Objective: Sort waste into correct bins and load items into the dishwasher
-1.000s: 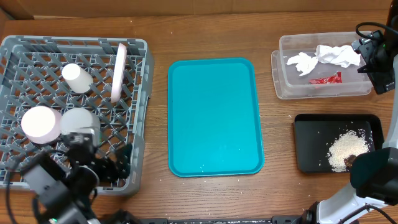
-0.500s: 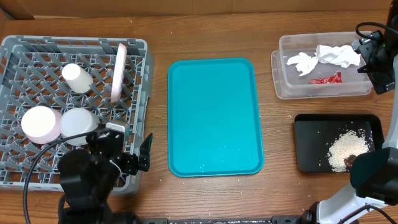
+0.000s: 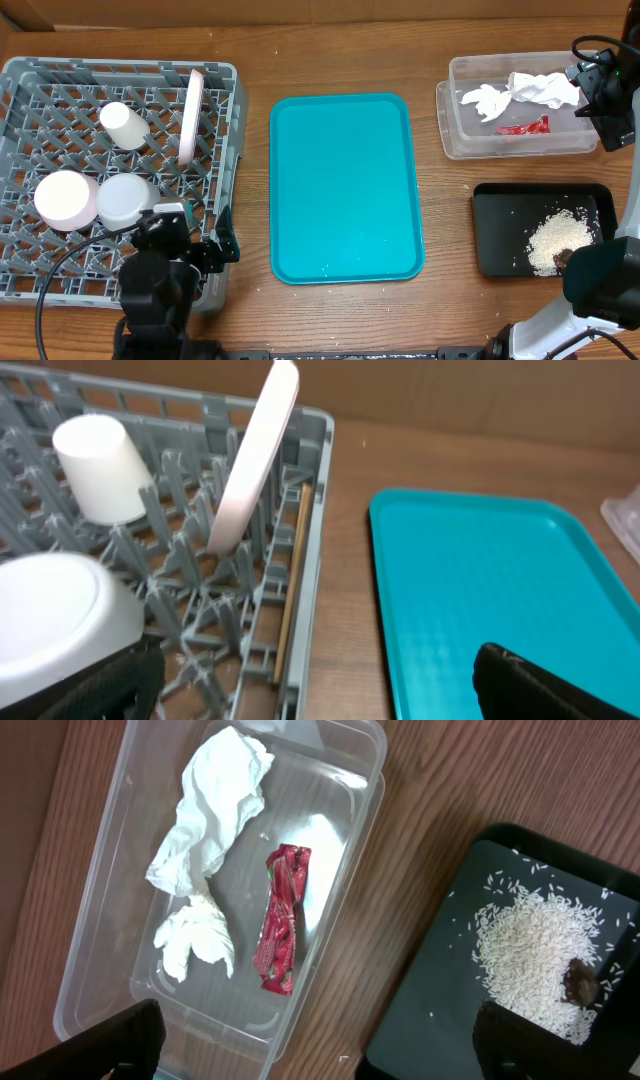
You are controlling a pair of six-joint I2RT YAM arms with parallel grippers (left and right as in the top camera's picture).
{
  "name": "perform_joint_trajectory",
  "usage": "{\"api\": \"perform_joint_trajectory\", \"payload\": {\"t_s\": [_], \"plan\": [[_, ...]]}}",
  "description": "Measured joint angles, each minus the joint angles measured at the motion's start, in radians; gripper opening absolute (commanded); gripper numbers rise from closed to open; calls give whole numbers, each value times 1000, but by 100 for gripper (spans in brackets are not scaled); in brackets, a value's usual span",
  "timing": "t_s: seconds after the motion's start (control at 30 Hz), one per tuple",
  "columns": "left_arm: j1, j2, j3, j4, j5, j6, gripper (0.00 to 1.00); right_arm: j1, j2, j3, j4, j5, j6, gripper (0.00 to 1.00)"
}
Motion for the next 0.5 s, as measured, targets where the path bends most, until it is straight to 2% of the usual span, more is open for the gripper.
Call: {"api": "perform_joint_trajectory", "payload": {"t_s": [0.17, 0.5], "plan": [[-15, -89, -132, 108, -6, -6, 100, 0, 0, 0, -1, 0, 0, 100], [-18, -316, -297, 212, -44, -15, 100, 0, 0, 0, -1, 0, -1, 100]]}}
